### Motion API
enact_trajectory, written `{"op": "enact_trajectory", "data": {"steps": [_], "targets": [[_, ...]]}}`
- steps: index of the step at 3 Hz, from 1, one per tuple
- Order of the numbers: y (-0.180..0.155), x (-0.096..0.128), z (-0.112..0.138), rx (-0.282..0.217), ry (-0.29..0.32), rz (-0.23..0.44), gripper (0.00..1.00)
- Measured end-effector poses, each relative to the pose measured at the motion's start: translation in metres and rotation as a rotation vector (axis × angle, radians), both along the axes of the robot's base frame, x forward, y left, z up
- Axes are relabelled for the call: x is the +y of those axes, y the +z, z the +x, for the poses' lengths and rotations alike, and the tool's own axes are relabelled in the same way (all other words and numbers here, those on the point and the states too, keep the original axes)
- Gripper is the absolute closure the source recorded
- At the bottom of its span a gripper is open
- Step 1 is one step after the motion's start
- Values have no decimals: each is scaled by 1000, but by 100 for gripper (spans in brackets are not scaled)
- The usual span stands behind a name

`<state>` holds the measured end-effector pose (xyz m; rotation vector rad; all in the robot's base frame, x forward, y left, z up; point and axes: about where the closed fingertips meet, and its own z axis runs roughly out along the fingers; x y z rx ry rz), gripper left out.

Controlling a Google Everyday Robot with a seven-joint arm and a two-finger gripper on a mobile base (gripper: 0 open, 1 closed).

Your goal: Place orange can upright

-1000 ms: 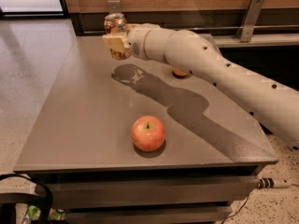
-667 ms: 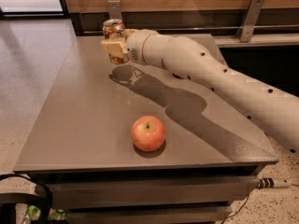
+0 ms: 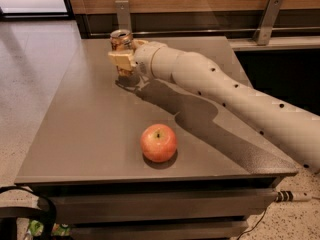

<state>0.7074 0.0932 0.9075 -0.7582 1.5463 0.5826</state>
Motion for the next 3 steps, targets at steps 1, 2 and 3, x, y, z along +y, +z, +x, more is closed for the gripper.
{"op": "enact_trajectory", "data": {"steps": [1,2,3], "targets": [[-22,7,5,-7,0,17,100],[-30,9,2,2,-3,24,100],[-29,12,2,1,1,24,73]]}}
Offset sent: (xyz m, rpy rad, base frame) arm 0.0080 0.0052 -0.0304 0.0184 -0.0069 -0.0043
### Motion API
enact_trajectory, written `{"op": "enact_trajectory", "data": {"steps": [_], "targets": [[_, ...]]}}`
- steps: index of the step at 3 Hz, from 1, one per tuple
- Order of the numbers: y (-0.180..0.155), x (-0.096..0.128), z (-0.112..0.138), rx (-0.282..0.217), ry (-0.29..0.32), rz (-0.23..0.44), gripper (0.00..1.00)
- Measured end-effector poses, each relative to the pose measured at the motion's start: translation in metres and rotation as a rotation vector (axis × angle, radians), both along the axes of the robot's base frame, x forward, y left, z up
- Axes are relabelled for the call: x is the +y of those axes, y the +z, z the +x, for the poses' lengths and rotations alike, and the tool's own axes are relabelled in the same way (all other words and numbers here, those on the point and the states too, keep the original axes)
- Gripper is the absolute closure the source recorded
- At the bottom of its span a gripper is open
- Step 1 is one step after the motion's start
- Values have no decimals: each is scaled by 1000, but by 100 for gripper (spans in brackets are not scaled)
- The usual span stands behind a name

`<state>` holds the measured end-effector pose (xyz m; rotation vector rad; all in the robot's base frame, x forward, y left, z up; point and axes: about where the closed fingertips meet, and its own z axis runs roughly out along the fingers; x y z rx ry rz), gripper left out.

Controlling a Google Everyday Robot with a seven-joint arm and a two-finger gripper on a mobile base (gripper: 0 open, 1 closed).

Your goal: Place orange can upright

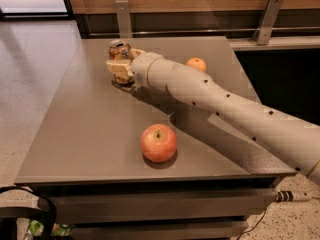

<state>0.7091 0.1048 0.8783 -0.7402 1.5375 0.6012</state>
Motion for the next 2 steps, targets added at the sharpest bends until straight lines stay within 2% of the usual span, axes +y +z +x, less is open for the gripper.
{"op": "enact_trajectory", "data": {"steps": [1,2], "targets": [[0,1,0,0,2,0,53],[0,3,-1,0,5,1,28]]}}
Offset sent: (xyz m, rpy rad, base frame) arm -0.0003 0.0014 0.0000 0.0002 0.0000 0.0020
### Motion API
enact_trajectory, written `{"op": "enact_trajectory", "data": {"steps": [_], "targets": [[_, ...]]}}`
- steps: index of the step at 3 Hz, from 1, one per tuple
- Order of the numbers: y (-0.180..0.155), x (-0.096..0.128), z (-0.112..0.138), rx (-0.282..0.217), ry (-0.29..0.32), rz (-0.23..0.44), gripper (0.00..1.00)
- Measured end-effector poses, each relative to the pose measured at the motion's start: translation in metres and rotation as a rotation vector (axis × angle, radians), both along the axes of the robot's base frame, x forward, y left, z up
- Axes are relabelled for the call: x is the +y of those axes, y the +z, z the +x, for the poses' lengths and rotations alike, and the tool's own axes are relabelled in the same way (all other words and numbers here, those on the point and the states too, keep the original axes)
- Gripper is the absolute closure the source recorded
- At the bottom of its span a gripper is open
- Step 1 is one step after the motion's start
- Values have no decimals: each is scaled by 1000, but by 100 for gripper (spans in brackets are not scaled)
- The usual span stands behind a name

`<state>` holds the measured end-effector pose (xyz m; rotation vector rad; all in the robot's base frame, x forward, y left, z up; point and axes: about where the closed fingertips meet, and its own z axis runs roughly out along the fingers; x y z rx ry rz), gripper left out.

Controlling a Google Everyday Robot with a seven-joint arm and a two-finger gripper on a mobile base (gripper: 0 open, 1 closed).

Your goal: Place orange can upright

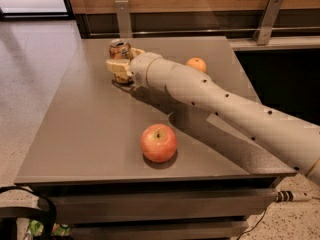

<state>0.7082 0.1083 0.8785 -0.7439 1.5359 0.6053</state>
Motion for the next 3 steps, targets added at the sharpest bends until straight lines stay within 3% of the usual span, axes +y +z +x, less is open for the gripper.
{"op": "enact_trajectory", "data": {"steps": [1,3], "targets": [[0,2,0,0,3,0,5],[0,3,-1,0,5,0,0]]}}
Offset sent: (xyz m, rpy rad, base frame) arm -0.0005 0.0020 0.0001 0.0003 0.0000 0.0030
